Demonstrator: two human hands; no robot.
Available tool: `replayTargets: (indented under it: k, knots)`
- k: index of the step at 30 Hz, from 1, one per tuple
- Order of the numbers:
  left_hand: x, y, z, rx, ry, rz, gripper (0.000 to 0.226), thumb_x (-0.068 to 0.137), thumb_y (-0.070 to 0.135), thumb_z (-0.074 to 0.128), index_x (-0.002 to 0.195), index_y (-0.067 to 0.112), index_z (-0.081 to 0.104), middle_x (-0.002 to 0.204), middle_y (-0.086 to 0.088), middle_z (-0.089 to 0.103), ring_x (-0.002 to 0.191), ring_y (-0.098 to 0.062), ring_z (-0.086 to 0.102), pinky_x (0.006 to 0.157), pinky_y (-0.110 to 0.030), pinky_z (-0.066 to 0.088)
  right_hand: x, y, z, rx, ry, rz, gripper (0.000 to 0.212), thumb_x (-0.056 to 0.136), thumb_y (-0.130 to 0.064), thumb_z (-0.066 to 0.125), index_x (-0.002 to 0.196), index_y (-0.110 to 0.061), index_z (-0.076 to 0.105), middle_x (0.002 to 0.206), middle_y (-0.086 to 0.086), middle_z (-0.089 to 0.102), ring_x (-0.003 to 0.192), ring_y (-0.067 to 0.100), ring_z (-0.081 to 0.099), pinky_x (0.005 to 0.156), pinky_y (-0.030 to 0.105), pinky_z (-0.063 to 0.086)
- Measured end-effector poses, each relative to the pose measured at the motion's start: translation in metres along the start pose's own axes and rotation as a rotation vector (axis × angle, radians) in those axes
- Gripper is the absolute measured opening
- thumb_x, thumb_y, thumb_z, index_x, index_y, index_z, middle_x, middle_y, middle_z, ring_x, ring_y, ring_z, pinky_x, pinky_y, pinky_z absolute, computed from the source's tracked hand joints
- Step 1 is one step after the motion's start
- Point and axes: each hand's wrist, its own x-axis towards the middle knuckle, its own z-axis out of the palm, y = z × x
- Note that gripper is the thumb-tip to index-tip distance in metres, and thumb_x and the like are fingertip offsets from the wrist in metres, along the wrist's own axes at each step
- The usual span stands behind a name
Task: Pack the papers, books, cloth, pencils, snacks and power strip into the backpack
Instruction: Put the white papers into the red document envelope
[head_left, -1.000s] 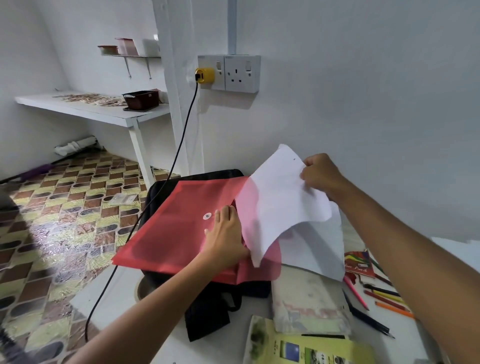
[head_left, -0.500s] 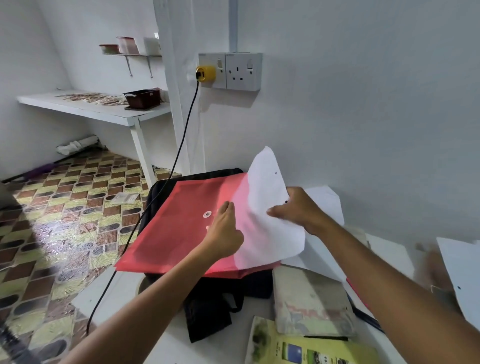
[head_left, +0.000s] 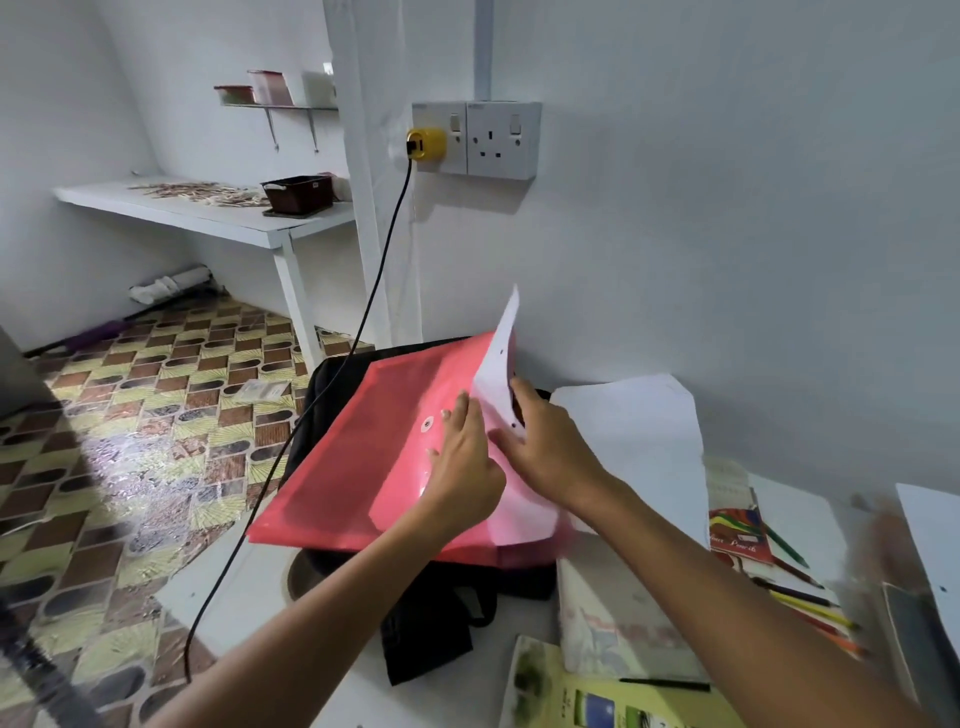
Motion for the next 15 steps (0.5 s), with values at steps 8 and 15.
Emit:
replayTargets:
  k: [8,15]
  knots:
    - [-0.002,0.0,-0.004,-0.072,0.007,0.001,0.077,0.08,-0.004,0.037,0.152,0.004,0.009,0.161,-0.009,0.002,0.148,-0.02,-0.002,0.12,-0.032,0.002,0.006,-0.011,-0.013,-0.23,0.015,-0.064,0.021,0.083,-0.015,0.062,0.102,-0.017,0.054,0.093,0.001,0.057,0.085,0.015,0.059,0.071,0.034,0.05]
    - [-0.005,-0.003,-0.007,-0.112,0.028,-0.016,0.072,0.086,-0.007,0.037,0.151,0.003,0.009,0.161,-0.006,0.002,0.148,-0.014,-0.001,0.109,-0.014,-0.001,0.017,0.004,-0.013,-0.154,-0.264,0.267,0.045,0.09,-0.006,0.043,0.134,-0.011,0.036,0.098,0.012,0.055,0.07,0.018,0.052,0.057,0.029,0.038]
